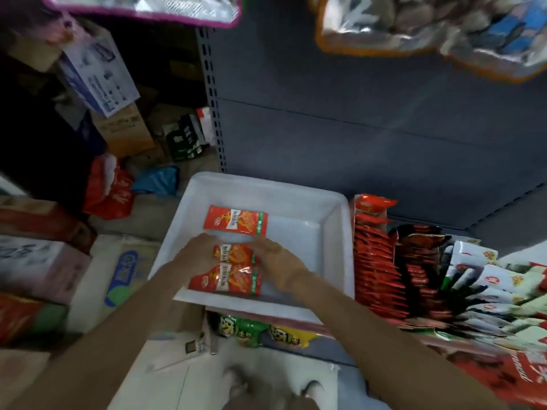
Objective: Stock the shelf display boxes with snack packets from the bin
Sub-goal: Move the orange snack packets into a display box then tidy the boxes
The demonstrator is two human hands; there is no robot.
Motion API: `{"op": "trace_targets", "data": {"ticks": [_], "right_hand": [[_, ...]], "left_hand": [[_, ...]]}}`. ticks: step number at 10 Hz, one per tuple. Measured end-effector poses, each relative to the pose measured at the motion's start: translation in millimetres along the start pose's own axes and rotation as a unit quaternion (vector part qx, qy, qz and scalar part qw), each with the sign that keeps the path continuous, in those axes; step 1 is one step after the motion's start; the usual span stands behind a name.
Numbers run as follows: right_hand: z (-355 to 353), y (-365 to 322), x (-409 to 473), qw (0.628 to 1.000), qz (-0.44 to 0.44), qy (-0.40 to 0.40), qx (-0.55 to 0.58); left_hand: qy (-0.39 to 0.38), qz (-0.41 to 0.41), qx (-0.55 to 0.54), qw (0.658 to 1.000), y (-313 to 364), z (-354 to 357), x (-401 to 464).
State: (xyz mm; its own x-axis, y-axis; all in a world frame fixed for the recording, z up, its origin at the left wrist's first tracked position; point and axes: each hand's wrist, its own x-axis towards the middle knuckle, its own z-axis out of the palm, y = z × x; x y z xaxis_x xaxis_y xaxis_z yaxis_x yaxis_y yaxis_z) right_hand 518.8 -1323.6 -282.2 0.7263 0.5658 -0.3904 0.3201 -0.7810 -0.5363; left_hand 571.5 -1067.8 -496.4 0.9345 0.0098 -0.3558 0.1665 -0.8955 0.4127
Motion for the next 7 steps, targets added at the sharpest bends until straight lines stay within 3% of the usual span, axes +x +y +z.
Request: {"op": "trace_targets", "data": {"ticks": [1,2,4,5,6,7], "right_hand": [[16.9,-5.3,8.4,0.990,-0.028,-0.078,-0.116],[19.8,-1.9,14.6,0.975,0.013,-0.092,-0.200],[23.5,-0.4,13.5,0.972,0.084,-0.005,-0.221],[20.1,1.2,13.2,0.977,0.097,-0.001,-0.191],[8.8,0.1,11.6,0.990,0.073,-0.012,-0.122],[-6.0,-2.0,4.9,0.995,0.055,0.075,-0.045]], "left_hand": [[-0.059,-0.049,0.029,0.997,49.0,-64.7,-72.7],[-0.084,0.001,0.042,0.996,97.5,-110.5,-131.6],[-0.093,-0.062,0.109,0.988,115.8,-110.4,-134.6],[-0.061,-0.022,0.147,0.987,126.5,-118.1,-138.8],[0.010,0.035,0.037,0.999,131.0,-124.1,-136.8],[0.083,0.083,-0.152,0.981,150.4,-136.1,-137.8]]}}
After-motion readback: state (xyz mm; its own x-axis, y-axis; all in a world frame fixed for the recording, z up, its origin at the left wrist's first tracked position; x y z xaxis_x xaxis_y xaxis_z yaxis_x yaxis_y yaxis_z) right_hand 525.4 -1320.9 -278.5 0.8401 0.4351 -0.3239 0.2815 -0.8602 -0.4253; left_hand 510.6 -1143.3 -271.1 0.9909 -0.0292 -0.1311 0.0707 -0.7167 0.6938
